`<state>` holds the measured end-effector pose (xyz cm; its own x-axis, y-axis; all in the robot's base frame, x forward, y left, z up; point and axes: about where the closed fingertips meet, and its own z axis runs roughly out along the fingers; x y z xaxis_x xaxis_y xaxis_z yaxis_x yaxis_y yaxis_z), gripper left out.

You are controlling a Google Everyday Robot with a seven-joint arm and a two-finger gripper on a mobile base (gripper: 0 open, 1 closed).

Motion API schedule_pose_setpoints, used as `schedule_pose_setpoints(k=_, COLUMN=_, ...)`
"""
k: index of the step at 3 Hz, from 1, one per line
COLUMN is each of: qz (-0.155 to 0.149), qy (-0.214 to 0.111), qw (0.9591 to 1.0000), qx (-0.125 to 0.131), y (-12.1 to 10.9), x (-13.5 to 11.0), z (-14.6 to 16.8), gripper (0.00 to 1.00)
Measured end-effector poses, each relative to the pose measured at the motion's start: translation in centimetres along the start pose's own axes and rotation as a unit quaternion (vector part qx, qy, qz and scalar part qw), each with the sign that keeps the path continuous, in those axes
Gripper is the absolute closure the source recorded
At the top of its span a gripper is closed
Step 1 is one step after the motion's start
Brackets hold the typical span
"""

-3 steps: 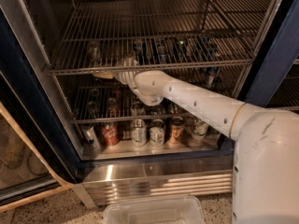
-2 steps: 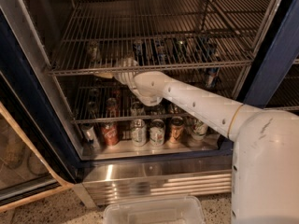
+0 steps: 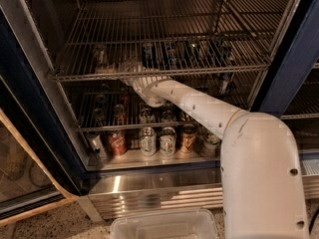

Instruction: Pick 7up can from middle shelf of fridge

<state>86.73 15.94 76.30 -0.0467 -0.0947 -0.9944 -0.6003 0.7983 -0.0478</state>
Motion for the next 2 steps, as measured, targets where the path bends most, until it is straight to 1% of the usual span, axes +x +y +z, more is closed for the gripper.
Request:
schedule_pose_setpoints(k=1, qz=-0.007, qy=-0.007, qw=0.9999, qx=0.003, y=-0.38, x=0.36, z=0.93, gripper=0.06)
schedule_pose_setpoints(k=2, qz=-0.017, qy=-0.009, qw=0.9998, qx=0.000, y=-0.44, x=0.27, z=1.91, gripper=0.06)
